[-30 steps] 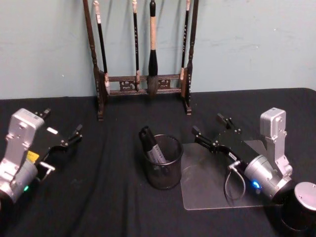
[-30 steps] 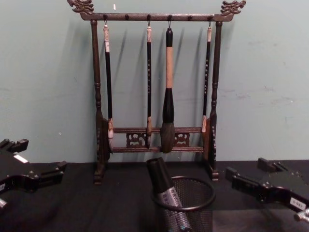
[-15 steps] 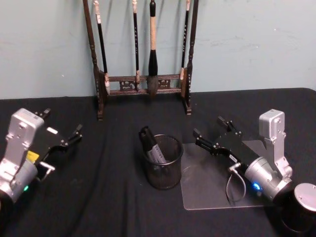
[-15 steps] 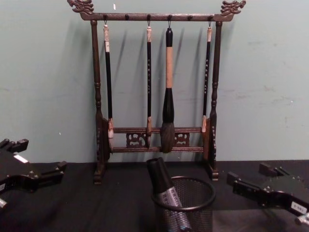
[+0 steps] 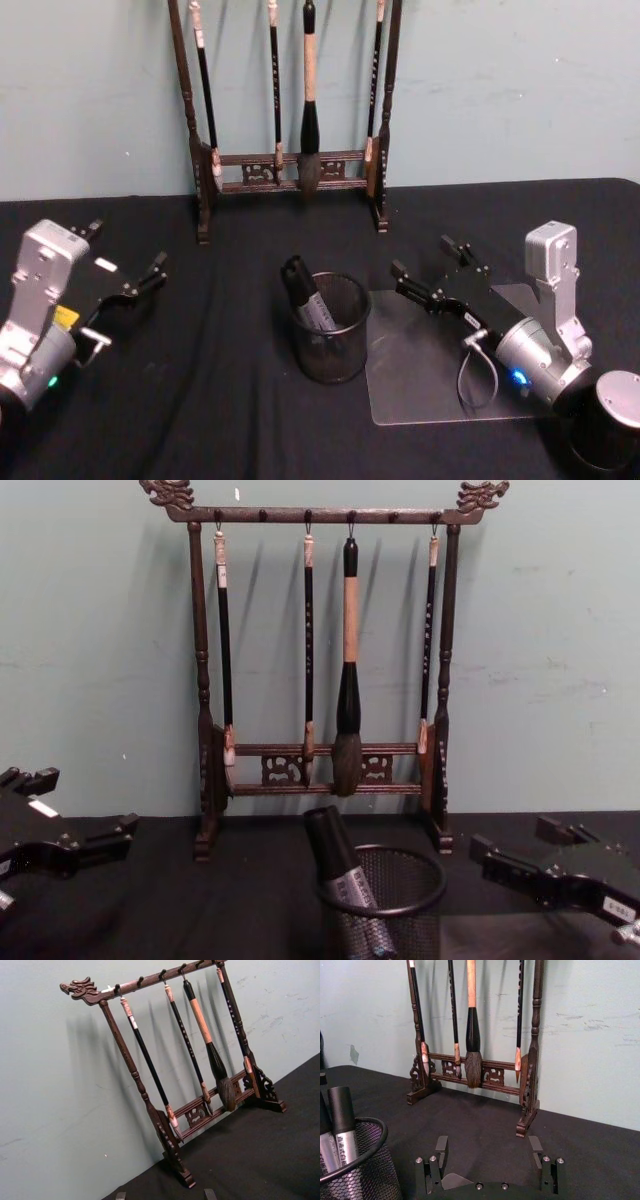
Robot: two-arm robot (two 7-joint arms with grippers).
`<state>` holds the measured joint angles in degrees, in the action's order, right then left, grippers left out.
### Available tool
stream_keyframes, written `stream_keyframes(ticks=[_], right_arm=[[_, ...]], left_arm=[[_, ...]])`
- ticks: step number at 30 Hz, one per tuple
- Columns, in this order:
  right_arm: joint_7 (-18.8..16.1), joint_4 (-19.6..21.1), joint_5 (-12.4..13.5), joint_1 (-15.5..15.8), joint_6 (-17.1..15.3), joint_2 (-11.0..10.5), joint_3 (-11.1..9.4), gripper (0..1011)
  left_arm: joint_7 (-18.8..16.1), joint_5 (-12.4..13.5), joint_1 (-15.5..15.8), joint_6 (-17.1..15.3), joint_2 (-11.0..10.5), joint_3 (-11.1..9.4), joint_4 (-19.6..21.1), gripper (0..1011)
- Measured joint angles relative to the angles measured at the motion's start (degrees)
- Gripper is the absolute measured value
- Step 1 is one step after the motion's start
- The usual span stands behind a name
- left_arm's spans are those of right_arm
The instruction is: Pick up the water-based marker from the table and place it into the pen holder.
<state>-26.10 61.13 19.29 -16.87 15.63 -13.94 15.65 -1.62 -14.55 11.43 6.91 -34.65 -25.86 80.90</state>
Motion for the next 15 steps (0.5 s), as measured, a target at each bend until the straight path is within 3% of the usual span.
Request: stream_keyframes(ticks=[15], right_arm=[[-0.06, 0.00, 0.09, 0.00, 0.07, 0.00, 0.03, 1002]], left_arm=[[0.00, 0.00, 0.00, 0.00, 0.00, 0.00, 0.00, 1009]])
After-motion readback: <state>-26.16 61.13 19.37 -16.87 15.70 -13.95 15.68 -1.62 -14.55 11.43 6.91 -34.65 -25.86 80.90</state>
